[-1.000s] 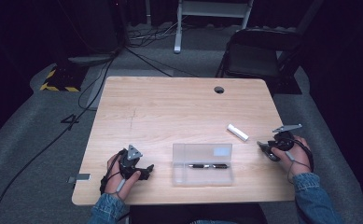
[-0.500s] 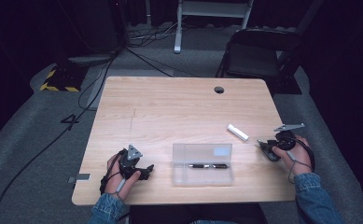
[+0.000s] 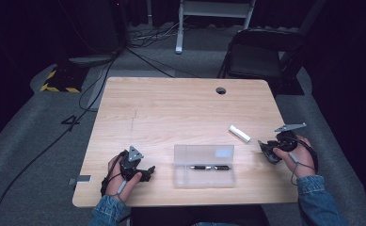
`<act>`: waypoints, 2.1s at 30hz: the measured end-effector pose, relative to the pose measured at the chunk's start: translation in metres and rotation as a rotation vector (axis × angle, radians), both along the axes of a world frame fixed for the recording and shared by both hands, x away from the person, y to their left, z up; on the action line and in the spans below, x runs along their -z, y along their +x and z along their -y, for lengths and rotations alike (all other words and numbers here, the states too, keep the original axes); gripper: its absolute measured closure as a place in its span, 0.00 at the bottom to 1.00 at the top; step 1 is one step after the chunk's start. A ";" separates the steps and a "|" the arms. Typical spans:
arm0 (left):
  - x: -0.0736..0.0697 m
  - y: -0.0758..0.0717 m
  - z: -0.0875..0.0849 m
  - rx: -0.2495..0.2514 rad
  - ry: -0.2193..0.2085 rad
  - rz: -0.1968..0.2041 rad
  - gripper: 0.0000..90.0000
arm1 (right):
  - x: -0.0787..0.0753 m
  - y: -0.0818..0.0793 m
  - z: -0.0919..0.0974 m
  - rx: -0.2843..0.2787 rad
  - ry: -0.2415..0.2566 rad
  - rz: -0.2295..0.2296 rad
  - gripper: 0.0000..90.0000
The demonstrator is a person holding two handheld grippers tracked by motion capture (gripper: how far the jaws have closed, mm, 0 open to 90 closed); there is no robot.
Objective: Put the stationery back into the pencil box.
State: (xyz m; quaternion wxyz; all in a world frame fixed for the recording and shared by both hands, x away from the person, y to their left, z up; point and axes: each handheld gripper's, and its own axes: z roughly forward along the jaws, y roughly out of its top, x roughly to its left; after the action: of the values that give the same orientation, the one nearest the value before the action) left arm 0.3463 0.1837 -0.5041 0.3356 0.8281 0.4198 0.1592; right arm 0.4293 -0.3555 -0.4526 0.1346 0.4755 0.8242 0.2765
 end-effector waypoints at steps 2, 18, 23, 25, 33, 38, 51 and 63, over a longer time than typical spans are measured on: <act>0.000 0.000 0.000 -0.002 -0.001 -0.001 0.17 | -0.003 -0.001 -0.003 -0.011 0.000 0.007 0.61; 0.000 -0.001 0.000 0.000 0.002 0.005 0.17 | -0.035 -0.019 -0.041 -0.149 0.036 0.066 0.61; 0.000 -0.001 0.000 0.001 0.002 0.005 0.17 | -0.044 -0.027 -0.053 -0.194 0.051 0.085 0.61; 0.000 -0.001 0.000 0.001 0.004 0.005 0.17 | -0.048 -0.030 -0.059 -0.219 0.054 0.092 0.61; 0.000 -0.001 0.000 0.000 0.002 0.005 0.17 | -0.054 -0.041 -0.079 -0.286 0.077 0.102 0.61; 0.000 -0.001 0.000 0.001 0.003 0.006 0.17 | -0.056 -0.046 -0.091 -0.326 0.086 0.102 0.61; 0.000 -0.001 0.000 0.000 0.002 0.004 0.17 | -0.051 -0.057 -0.122 -0.433 0.100 0.073 0.61; 0.000 -0.001 0.000 0.001 0.003 0.005 0.17 | -0.040 -0.061 -0.142 -0.497 0.091 0.044 0.61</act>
State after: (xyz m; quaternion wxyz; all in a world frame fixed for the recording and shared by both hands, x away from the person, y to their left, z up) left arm 0.3457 0.1835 -0.5042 0.3356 0.8283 0.4184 0.1618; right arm 0.3685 -0.2134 -0.4128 0.0588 0.2576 0.8995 0.3479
